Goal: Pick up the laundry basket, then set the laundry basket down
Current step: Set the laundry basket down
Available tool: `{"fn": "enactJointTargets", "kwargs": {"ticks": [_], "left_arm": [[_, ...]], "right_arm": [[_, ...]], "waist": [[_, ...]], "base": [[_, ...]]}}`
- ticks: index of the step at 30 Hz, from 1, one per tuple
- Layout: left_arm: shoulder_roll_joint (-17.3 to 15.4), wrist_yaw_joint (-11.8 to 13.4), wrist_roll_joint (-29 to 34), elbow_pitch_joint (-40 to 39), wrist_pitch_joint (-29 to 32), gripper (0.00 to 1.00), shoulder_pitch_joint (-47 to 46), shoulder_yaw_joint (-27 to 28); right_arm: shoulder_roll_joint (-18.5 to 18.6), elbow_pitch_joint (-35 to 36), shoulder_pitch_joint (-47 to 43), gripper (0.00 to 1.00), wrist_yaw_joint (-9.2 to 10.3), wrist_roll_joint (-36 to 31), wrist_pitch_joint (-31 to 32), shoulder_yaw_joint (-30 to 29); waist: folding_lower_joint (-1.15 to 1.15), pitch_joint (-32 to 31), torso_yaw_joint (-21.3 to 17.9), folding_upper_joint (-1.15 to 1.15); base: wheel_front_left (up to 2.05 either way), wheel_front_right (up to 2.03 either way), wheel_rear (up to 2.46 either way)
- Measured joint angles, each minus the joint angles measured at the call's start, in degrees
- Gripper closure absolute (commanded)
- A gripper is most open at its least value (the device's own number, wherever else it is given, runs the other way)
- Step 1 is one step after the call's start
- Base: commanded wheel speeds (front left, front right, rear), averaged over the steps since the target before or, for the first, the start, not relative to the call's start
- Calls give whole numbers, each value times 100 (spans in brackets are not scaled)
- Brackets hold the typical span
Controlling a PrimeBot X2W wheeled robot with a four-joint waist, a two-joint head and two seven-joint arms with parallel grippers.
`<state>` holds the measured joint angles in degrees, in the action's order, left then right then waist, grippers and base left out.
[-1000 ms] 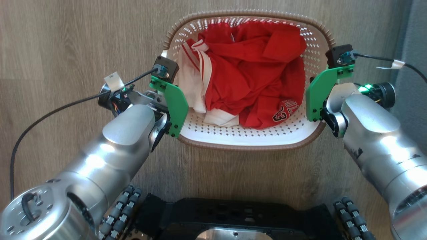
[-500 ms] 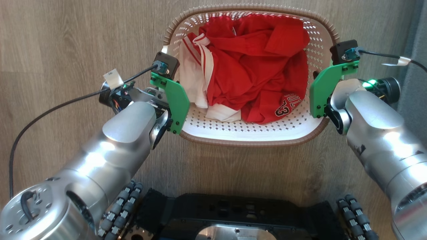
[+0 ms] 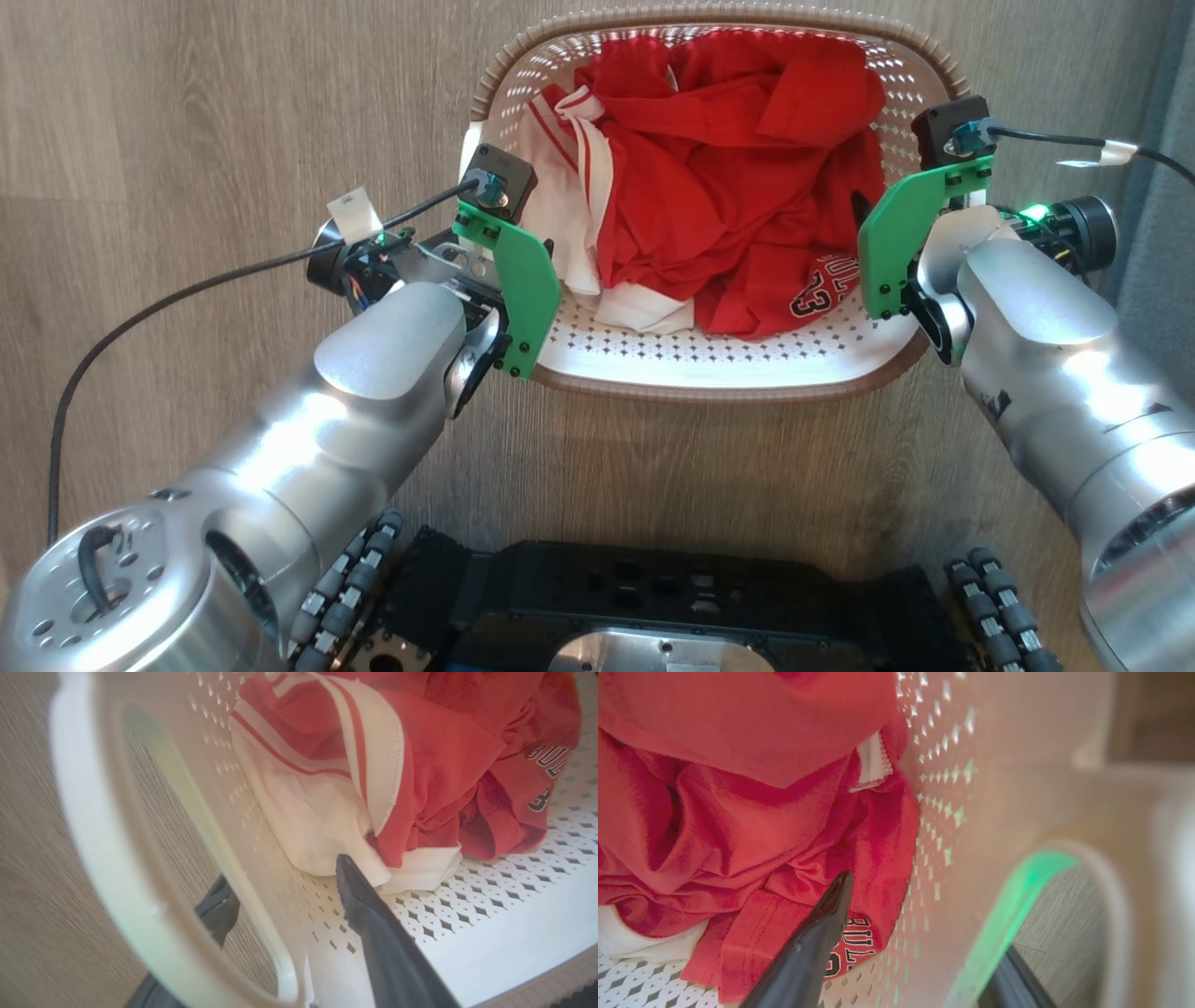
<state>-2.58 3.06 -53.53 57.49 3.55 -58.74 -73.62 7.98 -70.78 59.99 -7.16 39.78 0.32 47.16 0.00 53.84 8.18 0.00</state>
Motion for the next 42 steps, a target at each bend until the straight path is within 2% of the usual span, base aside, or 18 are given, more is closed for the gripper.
{"fn": "enactJointTargets", "kwargs": {"ticks": [17,31,37,42], "left_arm": [[20,48,5,124,14,0,71,-1],[34,49,-130,532,-457,0,824,-9],[40,122,-212,742,-1179,0,1083,-4],[41,258,-232,842,-1731,0,1207,73]], "right_arm": [[-83,-252,-44,0,0,2,267,27],[-269,-342,-691,0,0,84,341,-130],[-310,-157,-877,0,0,280,-151,-240],[-331,216,-1209,0,0,468,-939,-299]], "waist": [[0,-463,-40,0],[0,-1713,-170,0],[0,-2377,-232,0],[0,-2950,-272,0]], "base": [[0,0,0],[0,0,0],[0,0,0],[0,0,0]]}}
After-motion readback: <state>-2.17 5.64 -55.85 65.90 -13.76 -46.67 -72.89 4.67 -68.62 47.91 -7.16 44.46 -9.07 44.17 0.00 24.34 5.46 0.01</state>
